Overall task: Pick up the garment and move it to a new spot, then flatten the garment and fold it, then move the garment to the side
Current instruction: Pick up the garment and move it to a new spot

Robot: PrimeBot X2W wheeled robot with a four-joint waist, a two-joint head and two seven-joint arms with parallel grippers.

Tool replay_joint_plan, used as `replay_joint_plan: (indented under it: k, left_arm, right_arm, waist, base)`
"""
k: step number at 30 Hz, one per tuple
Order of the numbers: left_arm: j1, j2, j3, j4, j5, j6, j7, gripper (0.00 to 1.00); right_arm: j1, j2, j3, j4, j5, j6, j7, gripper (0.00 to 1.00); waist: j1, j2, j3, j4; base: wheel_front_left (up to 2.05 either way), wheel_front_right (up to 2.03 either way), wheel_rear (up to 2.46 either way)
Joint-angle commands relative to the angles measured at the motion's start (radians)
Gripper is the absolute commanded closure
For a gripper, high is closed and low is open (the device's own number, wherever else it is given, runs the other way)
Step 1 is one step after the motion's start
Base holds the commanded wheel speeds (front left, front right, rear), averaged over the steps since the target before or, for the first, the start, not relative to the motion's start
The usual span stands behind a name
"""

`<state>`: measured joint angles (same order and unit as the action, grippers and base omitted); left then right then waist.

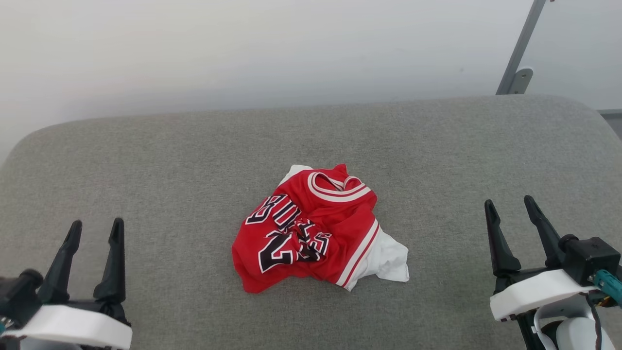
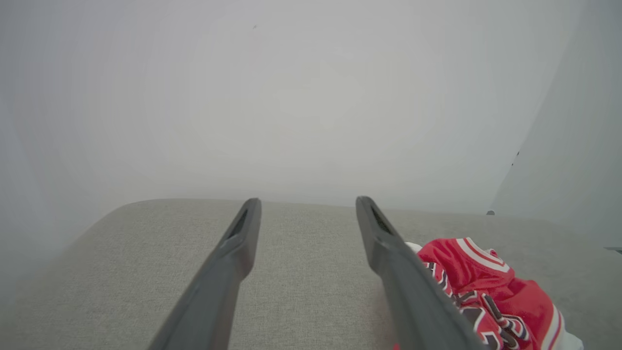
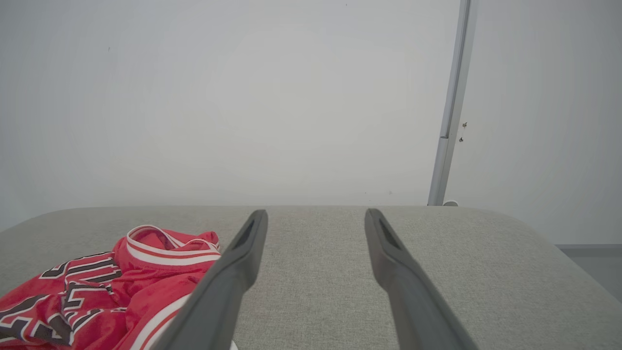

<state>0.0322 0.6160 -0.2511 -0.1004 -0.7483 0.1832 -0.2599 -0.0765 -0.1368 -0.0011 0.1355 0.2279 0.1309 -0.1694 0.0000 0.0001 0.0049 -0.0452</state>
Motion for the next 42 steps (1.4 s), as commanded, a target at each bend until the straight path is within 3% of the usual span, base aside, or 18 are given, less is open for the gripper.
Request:
replay_joint_plan:
  k: [1,10,25,33,42]
  left_arm:
    - [0.024,-0.013,0.019,0.002,0.013,-0.011,-0.006,0.0]
    - [0.135,-0.157,0.178,0.039,0.099,-0.103,-0.007,0.0]
    - [0.176,-0.337,0.33,0.118,0.238,-0.258,-0.007,0.0]
    - [0.168,-0.386,0.366,0.139,0.289,-0.295,-0.007,0.0]
    - [0.156,-0.407,0.366,0.144,0.32,-0.307,-0.007,0.0]
  right_arm:
    - [0.005,-0.004,-0.002,0.005,0.003,0.0,-0.011,0.0]
    - [0.021,0.002,-0.018,0.016,-0.007,0.0,-0.023,0.0]
    - [0.045,0.02,-0.028,0.016,-0.006,0.0,-0.035,0.0]
    - [0.052,0.026,-0.021,0.016,-0.005,0.0,-0.037,0.0]
    - [0.057,0.026,-0.011,0.022,0.0,0.0,-0.043,0.0]
  waist:
    - [0.0,-0.0001,-0.002,0.004]
    - [0.0,-0.0001,-0.014,0.026]
    - [0.0,-0.0001,-0.025,0.072]
    - [0.0,-0.0001,-0.03,0.085]
    - [0.0,-0.0001,-0.027,0.083]
  base:
    - [0.0,0.0,0.0]
    - [0.0,0.0,0.0]
    - [0.0,0.0,0.0]
    - [0.0,0.0,0.0]
    - [0.0,0.0,0.0]
